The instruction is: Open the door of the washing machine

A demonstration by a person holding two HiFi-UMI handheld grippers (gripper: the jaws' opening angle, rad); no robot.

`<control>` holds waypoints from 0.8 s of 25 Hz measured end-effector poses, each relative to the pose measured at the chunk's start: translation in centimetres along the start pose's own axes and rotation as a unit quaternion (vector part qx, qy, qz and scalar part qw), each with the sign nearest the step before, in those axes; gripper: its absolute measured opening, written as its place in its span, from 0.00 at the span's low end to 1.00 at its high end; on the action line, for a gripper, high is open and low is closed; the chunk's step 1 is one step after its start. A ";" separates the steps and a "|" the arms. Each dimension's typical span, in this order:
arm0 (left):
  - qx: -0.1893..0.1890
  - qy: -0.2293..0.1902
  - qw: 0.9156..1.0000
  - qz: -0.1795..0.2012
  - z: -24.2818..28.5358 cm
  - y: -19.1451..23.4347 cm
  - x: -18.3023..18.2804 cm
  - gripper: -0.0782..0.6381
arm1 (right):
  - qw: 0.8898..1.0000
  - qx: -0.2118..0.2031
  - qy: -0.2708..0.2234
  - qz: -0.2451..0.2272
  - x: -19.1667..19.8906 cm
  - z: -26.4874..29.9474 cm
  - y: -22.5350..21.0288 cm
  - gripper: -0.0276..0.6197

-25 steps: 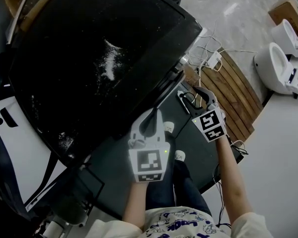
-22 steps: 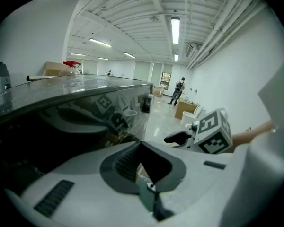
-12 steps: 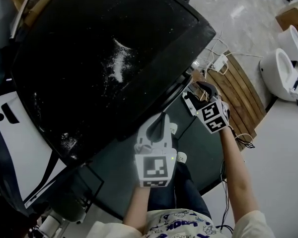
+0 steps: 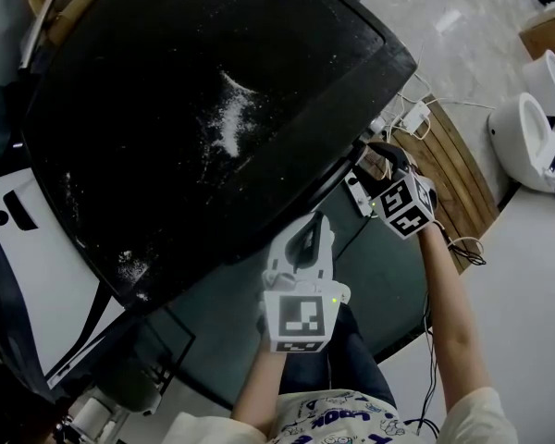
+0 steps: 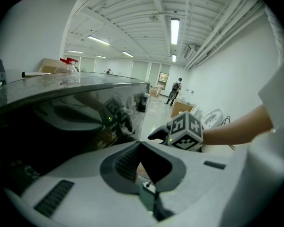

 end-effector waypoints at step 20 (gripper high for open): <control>-0.003 -0.001 1.000 -0.002 -0.8 0.1 0.6 0.11 | 0.979 -0.092 0.061 -0.170 0.9 2.0 0.9 0.35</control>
Point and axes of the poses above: the fingertips, and each gripper's own axes: z forward along the fingers, y to its left, x out of its underside, the point moved 1 cm from there along -z, backward along the fingers, and after that the axes turned 7 degrees about -y, right-handed, at the moved point
